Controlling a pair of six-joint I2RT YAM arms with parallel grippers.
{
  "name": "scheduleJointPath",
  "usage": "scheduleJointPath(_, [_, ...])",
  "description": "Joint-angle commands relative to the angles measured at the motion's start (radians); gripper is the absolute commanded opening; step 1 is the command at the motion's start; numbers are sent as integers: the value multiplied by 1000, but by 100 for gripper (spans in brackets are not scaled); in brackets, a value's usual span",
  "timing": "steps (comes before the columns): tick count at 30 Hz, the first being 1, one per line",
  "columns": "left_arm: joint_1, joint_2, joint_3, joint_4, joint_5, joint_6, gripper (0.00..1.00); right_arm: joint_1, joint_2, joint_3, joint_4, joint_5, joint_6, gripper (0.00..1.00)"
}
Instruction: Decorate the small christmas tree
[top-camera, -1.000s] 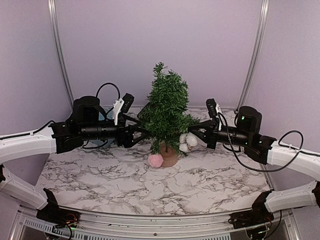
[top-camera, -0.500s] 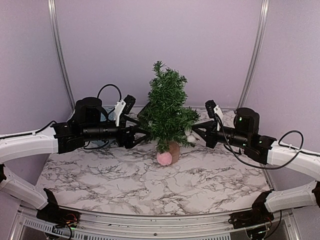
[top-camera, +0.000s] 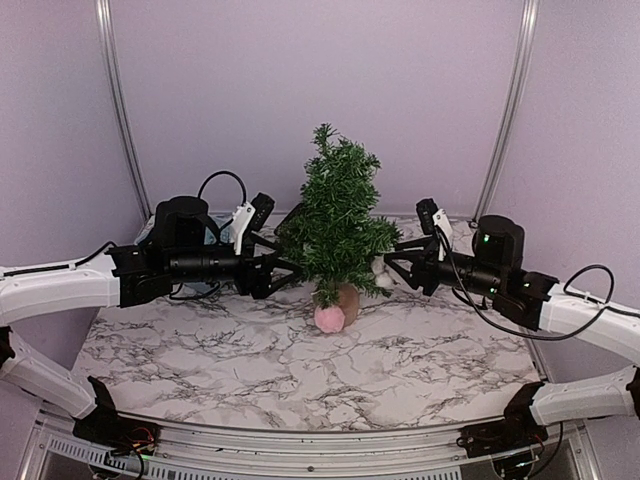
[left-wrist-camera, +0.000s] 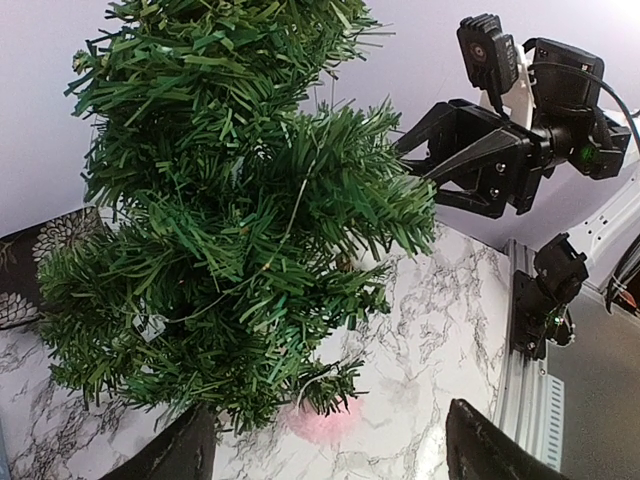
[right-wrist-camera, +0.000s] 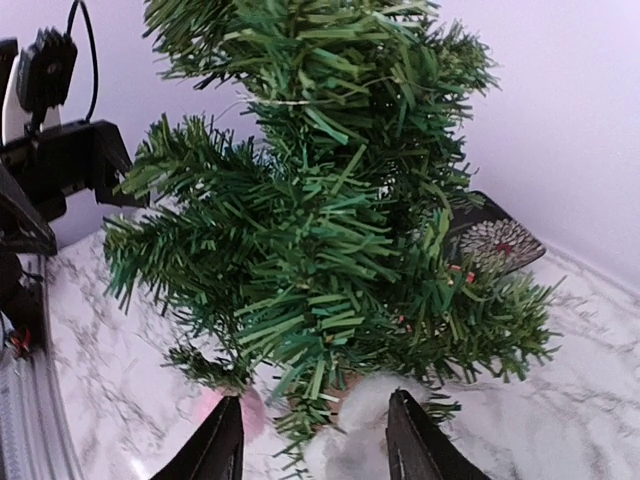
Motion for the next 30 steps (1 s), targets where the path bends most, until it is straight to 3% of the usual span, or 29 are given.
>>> scheduleJointPath(1, [-2, 10, 6, 32, -4, 11, 80, -5, -34, 19, -43, 75, 17, 56])
scheduleJointPath(3, [-3, 11, 6, 32, -3, 10, 80, -5, -49, 26, -74, 111, 25, 69])
scheduleJointPath(5, [-2, 12, 5, 32, -3, 11, 80, -5, -60, 30, -103, 150, 34, 74])
scheduleJointPath(10, [-2, 13, 4, 32, -4, 13, 79, -5, -50, 39, -203, 221, 44, 73])
scheduleJointPath(16, [-2, 13, 3, 32, -3, 14, 80, -5, 8, 57, -247, 206, 49, 56])
scheduleJointPath(28, [1, 10, 1, 28, -21, 24, 79, -5, 69, 65, -109, 107, 6, 1])
scheduleJointPath(30, [2, 9, 1, 27, -22, 25, 79, -5, 73, 64, -81, 82, -11, 0])
